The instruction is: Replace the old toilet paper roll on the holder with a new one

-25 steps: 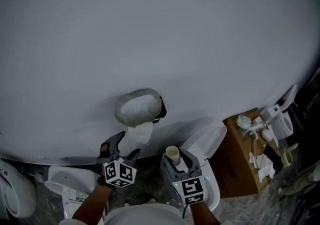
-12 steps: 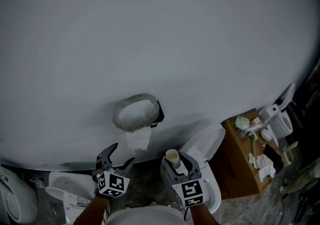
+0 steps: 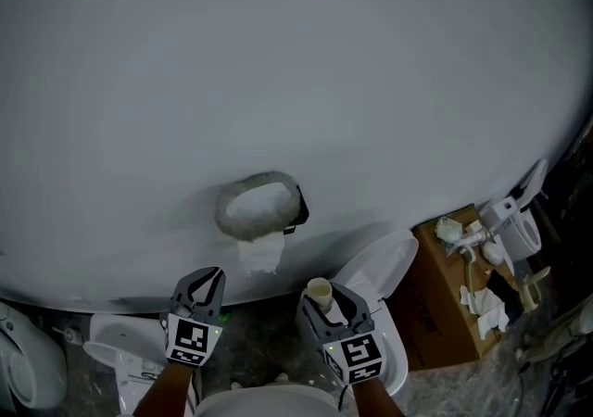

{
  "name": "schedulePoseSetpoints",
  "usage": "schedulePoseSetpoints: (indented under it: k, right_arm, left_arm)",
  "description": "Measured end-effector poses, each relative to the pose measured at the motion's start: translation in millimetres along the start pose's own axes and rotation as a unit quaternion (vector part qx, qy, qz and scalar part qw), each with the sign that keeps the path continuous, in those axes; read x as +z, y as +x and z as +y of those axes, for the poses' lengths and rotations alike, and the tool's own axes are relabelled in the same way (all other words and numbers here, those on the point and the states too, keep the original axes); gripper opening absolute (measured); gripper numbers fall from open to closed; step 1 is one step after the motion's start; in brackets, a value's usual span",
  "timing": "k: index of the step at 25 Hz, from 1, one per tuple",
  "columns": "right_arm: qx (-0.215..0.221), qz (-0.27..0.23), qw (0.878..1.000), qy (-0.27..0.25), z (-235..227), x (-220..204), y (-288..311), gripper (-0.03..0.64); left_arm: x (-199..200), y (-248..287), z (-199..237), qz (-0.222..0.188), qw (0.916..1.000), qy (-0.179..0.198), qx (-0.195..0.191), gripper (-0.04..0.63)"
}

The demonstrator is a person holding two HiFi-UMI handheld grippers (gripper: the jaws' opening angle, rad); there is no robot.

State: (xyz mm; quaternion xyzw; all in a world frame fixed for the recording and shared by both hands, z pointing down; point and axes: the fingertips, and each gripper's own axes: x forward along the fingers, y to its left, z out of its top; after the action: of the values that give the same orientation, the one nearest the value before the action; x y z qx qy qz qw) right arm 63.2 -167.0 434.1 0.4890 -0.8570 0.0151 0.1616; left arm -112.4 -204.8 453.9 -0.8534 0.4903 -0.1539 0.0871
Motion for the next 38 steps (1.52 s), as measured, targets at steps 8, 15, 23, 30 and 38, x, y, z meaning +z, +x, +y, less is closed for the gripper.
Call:
schedulePoseSetpoints:
  k: [8,15,23,30,38]
  right_arm:
    - [0.010,-0.016,0.999,0.031,1.4,7.7,2.5,0.190]
    - [0.001,-0.016,0.999,0.041,0.4,8.5,-2.2,0.190]
    - [-0.027,-0.023,0.998,0.053,-14.0,12.0,-17.5,0.192]
    - [-0.056,-0.031,0.996,0.062,-31.0,15.4,-36.5,0.192]
    - [-0.066,-0.028,0.995,0.062,-37.7,10.7,-44.1,0.192]
  left_arm:
    - [-1.2,-62.1,47.1,-0.016,0.9948,-0.061,0.080,0.006]
    - [-9.1,-124.8,81.4,-0.030,0.9854,-0.088,0.143,0.006]
    - [-12.1,-172.5,100.9,-0.038,0.9750,-0.115,0.187,0.006]
    - [-5.8,-189.1,92.4,-0.046,0.9721,-0.134,0.187,0.006]
    - [-4.0,-185.0,89.4,-0.050,0.9730,-0.126,0.187,0.006]
